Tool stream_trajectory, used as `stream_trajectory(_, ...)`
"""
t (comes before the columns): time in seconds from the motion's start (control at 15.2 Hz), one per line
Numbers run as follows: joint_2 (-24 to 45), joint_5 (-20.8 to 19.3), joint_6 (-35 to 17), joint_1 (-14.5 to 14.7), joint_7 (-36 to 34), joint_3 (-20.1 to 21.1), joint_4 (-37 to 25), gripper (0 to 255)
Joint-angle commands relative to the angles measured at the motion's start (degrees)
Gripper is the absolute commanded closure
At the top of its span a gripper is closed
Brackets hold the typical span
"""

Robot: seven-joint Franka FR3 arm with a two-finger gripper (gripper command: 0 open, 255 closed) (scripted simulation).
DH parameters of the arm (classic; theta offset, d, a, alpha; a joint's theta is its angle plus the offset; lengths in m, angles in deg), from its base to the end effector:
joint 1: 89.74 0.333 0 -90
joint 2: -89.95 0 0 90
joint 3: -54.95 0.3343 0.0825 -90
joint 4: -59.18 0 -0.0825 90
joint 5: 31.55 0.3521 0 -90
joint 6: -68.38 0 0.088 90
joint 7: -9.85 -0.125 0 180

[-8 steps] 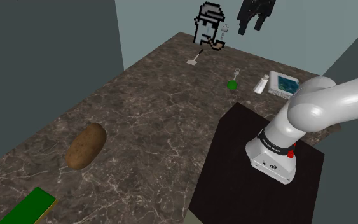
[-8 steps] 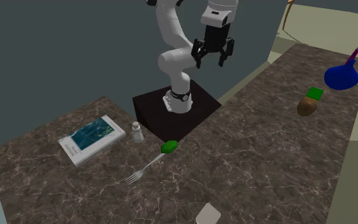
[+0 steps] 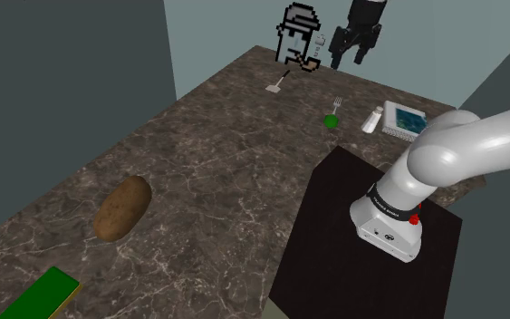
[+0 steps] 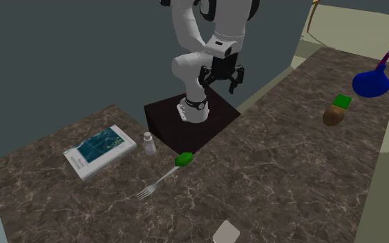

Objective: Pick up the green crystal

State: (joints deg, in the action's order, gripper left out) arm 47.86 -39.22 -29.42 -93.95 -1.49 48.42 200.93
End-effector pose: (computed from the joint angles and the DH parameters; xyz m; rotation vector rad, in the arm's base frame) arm 0.2745 -0.0742 0.5292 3.0415 -0.5131 -0.0520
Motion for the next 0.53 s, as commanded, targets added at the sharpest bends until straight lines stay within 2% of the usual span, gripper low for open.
stream_trajectory(0.0,0.4,-0.9,-3.9,-1.3,-0.5,-1.3,2.9,0)
stream_trajectory(0.46,6.3,-3.7,-18.8,-5.6,-2.5,-6.1,10.4,0)
